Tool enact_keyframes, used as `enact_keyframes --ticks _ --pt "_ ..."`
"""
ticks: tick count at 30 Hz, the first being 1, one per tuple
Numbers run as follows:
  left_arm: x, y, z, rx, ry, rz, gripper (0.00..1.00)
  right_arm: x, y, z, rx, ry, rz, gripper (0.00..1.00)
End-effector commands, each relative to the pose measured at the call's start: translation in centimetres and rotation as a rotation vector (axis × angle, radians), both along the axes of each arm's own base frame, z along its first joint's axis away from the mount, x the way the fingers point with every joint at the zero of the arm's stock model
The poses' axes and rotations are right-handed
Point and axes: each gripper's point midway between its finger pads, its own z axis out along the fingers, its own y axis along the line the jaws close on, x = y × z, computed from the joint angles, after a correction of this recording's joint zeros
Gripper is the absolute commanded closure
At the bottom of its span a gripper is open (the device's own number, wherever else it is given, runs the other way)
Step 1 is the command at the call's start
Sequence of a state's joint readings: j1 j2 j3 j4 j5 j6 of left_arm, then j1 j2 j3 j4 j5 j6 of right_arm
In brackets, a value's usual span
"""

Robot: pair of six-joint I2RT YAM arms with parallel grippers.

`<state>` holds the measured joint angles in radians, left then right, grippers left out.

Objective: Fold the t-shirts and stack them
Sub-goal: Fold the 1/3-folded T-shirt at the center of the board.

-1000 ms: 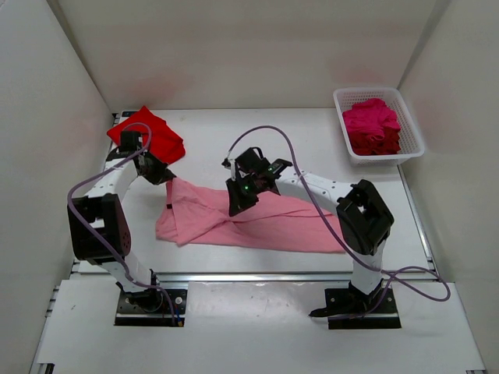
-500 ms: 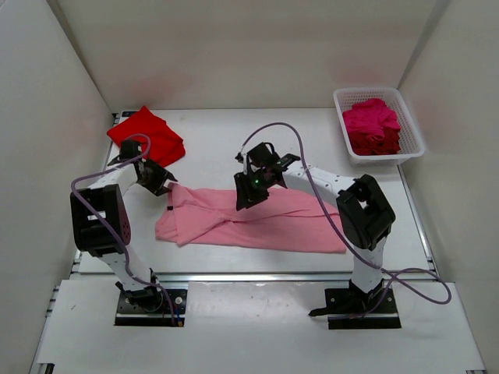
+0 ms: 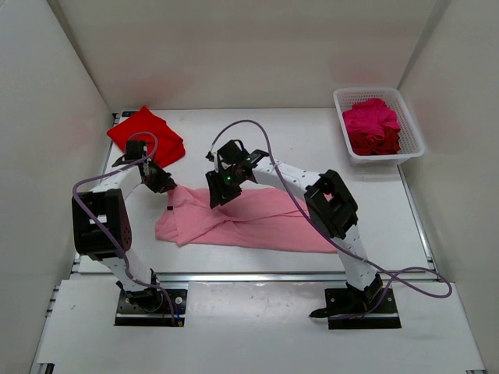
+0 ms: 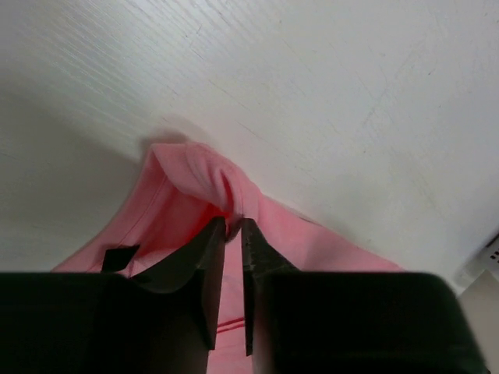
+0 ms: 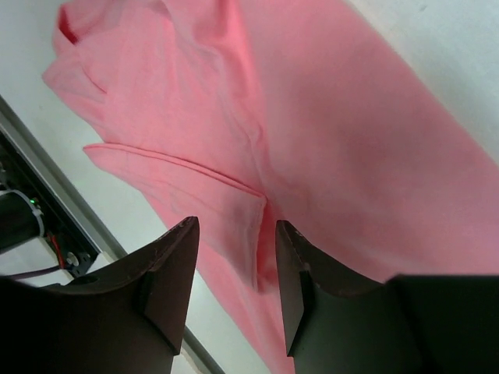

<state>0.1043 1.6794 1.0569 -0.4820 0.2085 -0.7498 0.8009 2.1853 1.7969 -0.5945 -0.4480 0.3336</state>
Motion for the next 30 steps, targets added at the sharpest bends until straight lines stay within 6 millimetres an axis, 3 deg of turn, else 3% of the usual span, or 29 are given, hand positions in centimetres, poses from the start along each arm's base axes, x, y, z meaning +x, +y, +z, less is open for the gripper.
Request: enact_keyframes --ticks 1,9,11,12,13,15,19,21,25,28,30 --pt "-0.1 0.1 -0.3 0.004 -0.014 -0.007 0.76 -1.4 0.7 -0.8 -0.024 0.025 0.042 0.59" --pt "0.9 -0.8 -0.2 -0.033 -0.03 -0.013 0.97 -1.8 0.6 -2.6 -0.074 0.022 0.025 0.6" --pt "0.8 -0.7 -0.2 -0.037 -0.029 0.0 0.99 -1.5 0.4 -2.6 -0.073 0.021 0.016 0.71" --pt "0.9 -0.8 -0.1 -0.038 -0.031 0.004 1.0 -1.7 0.2 -2.7 -0.082 0.03 0.015 0.85" --pt "0.9 -0.6 0.1 -0.033 -0.037 0.009 1.0 -1.6 0.2 -2.3 -0.082 0.023 0.012 0.92" --pt "0.6 -0.5 0.3 -0.035 -0.02 0.014 1.0 -1.6 0.4 -1.8 -0.078 0.01 0.018 0.99" --pt "0.7 -0.1 0.9 -0.034 -0.03 0.039 1.0 -3.2 0.2 0.6 -0.056 -0.042 0.058 1.0" --pt "1.1 0.1 0.8 -0.042 -0.023 0.052 1.0 -5.4 -0.6 1.2 -0.051 -0.047 0.092 1.0" --pt "2.1 0.3 1.1 -0.043 -0.031 0.062 1.0 -9.9 -3.0 -0.2 -0.092 -0.028 0.141 0.96" --pt "2.4 0.5 0.8 -0.046 -0.027 0.07 1.0 -11.6 -4.7 -1.4 -0.113 -0.004 0.127 0.85" --pt "2.4 0.4 0.8 -0.061 -0.028 0.074 1.0 -12.0 -4.6 -0.8 -0.085 0.012 0.123 0.84"
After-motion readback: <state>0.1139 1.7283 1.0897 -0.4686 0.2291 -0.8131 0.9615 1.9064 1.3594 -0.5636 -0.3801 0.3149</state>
